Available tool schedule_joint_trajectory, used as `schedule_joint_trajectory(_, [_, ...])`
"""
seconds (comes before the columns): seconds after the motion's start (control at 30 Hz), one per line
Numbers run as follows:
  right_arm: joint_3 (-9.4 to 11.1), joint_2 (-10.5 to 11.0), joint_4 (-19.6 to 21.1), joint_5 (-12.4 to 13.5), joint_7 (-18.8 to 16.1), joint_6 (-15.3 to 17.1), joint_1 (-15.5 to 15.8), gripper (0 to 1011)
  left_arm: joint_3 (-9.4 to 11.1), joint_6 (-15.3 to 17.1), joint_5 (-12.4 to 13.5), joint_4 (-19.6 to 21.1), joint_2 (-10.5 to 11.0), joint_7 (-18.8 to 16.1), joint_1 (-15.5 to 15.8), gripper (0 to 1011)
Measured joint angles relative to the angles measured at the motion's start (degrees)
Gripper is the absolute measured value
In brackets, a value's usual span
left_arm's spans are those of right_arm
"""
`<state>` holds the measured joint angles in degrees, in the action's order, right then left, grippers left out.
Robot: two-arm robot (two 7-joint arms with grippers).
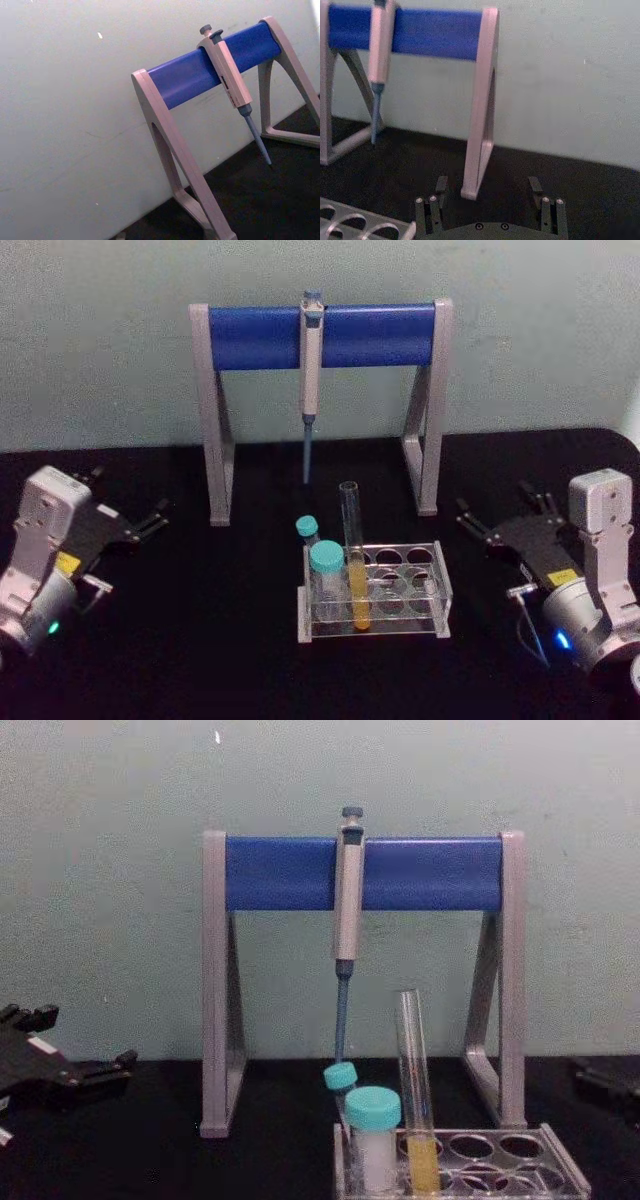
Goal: Pick up the test tube from the test tube rack, shake it, then place it back into the test tube rack.
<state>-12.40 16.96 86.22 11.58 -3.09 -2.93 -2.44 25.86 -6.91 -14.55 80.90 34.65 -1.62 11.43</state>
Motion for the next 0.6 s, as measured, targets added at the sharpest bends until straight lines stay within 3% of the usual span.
schedule_joint_trajectory(0.6, [1.57,-2.01,-4.11,-1.3,-2.5,4.22,-0.69,1000,0.0,0.0,0.0,0.0,0.0,0.0,0.0,1001])
